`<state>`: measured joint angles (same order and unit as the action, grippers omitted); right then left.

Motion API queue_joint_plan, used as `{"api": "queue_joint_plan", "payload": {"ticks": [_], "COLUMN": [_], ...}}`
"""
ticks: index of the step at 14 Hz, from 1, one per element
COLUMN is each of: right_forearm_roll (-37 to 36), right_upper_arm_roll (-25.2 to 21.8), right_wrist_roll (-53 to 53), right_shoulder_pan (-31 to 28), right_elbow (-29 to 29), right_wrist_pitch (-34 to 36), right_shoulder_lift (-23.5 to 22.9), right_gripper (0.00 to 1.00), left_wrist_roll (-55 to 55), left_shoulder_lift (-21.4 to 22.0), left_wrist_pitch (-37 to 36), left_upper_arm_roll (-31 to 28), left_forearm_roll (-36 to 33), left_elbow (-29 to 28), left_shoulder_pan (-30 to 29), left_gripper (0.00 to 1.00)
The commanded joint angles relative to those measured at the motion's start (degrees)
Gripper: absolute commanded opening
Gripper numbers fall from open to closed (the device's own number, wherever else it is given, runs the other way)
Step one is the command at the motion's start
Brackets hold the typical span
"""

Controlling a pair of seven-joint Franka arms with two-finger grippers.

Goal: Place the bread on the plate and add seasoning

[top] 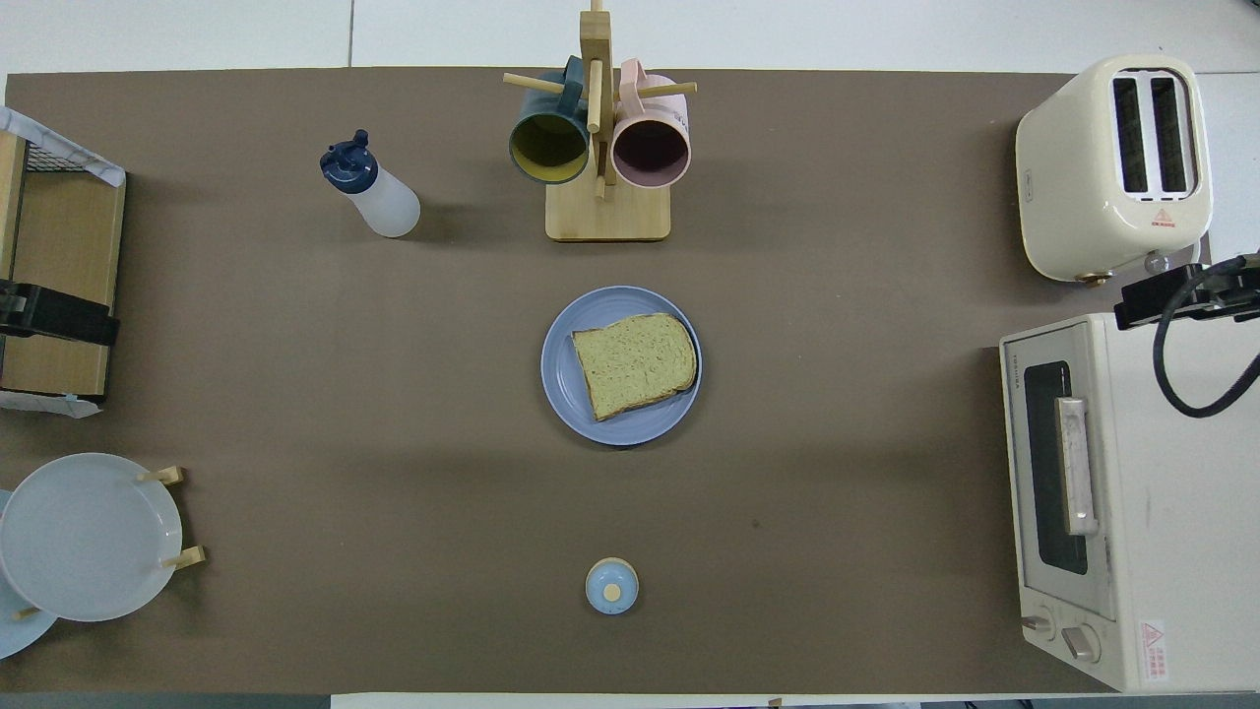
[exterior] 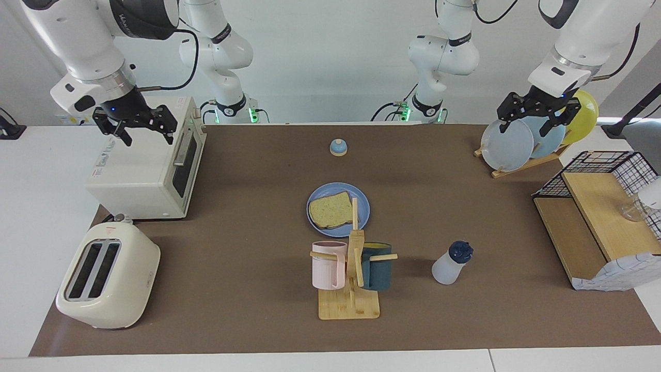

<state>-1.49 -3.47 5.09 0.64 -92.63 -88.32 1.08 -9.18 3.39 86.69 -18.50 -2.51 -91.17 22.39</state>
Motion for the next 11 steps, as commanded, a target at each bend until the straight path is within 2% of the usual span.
{"api": "queue_joint_plan", "payload": {"ticks": [1,2,3,7,9,11], "right_forearm_roll": [-0.3,-0.3,-0.3,-0.4,-0.3,-0.3], "right_upper_arm_roll": [0.3,0.3,0.3,0.3,0.3,0.3], "right_wrist_roll": [-0.2,-0.2,-0.2,-0.2,-0.2,-0.2], "right_shoulder_pan": [-0.3,-0.3,-0.3,-0.3,-0.3,-0.3], "right_elbow": [-1.1,-1.1,-1.1,-1.1,-1.1,-1.1], "right_wrist_pitch": [-0.3,-0.3,-0.3,-0.3,-0.3,-0.3], "right_shoulder_lift": [1.0,1.0,1.0,1.0,1.0,1.0], "right_gripper": [1.0,1.0,1.0,1.0,1.0,1.0], "left_wrist_roll": [0.4,0.4,0.5,2.8,7.5,7.9], "left_shoulder_lift": [0.2,-0.2,-0.6,0.0,1.2,1.2], "left_wrist_pitch": [0.4,0.4,0.2,-5.9,-5.5,-1.4], "left_upper_arm_roll": [18.5,22.7,24.7,18.7,16.9,17.7], "left_forearm_roll": [0.6,0.8,0.8,2.8,4.3,4.1], "left_elbow": [-0.2,0.2,0.6,4.7,2.2,-1.3], "left_shoulder_pan": [-19.1,-23.6,-25.0,-19.7,-19.4,-19.4], "left_gripper": [1.0,1.0,1.0,1.0,1.0,1.0]}}
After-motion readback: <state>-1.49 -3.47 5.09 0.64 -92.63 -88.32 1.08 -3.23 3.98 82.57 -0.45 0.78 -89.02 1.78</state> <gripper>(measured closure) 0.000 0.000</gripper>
